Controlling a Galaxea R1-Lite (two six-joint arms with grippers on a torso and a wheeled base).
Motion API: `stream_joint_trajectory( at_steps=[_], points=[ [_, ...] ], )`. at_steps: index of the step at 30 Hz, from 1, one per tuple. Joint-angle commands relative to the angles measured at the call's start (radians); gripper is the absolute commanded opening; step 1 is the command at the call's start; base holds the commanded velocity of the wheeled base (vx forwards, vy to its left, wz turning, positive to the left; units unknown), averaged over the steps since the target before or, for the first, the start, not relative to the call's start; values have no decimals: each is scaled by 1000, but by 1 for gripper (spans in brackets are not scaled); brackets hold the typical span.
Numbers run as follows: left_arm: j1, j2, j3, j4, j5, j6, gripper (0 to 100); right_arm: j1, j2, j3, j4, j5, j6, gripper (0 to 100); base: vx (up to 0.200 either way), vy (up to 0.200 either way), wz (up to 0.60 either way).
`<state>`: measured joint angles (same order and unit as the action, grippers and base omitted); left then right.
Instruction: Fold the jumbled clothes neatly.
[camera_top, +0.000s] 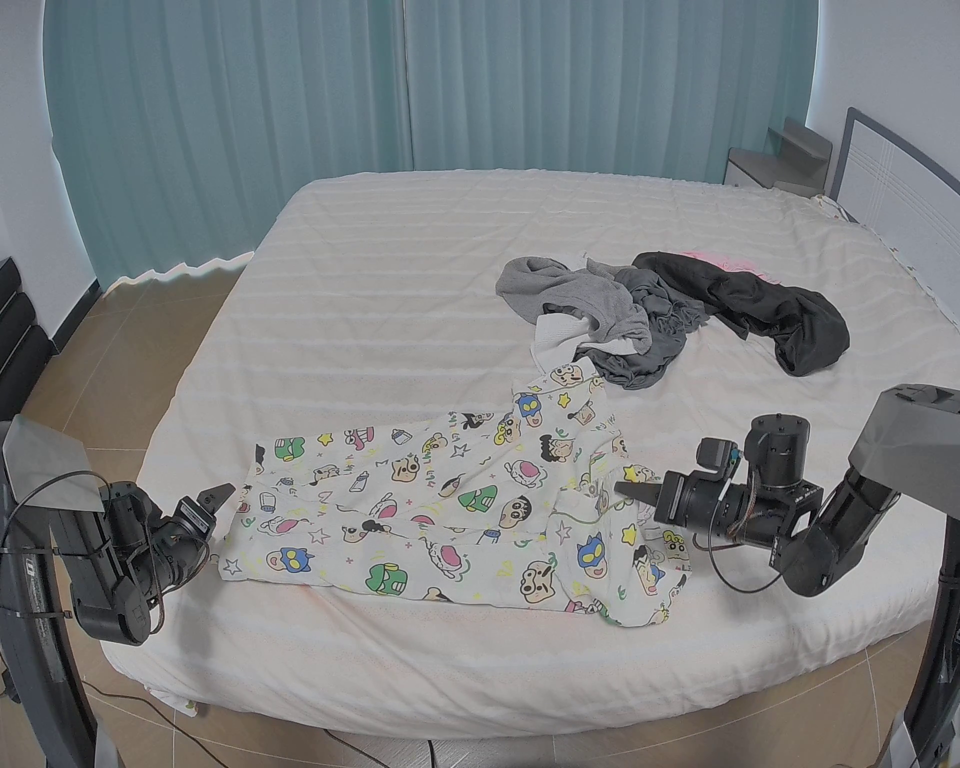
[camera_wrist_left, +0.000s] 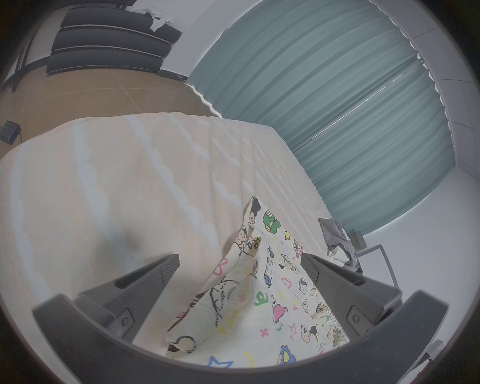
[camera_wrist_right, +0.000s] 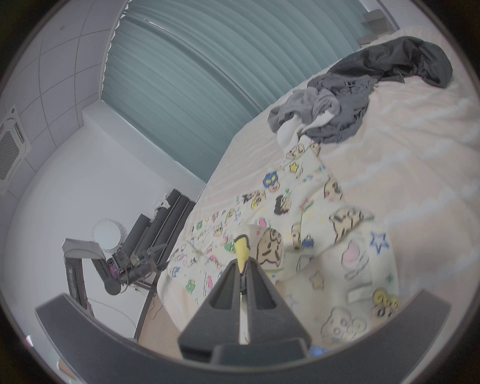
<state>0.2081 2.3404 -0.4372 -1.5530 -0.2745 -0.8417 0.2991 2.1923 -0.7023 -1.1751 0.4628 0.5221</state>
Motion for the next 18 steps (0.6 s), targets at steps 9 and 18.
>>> stream_joint_trajectory(
  at_steps=[9,18],
  points=[
    [1,2,2,-4,1,0,100,-64,49,-181,112,-23,-2,0,0,0,0],
    [-6,-3,11,-6,-2,1,100,-64,107,-250,152,-24,-4,0,0,0,0]
  ],
)
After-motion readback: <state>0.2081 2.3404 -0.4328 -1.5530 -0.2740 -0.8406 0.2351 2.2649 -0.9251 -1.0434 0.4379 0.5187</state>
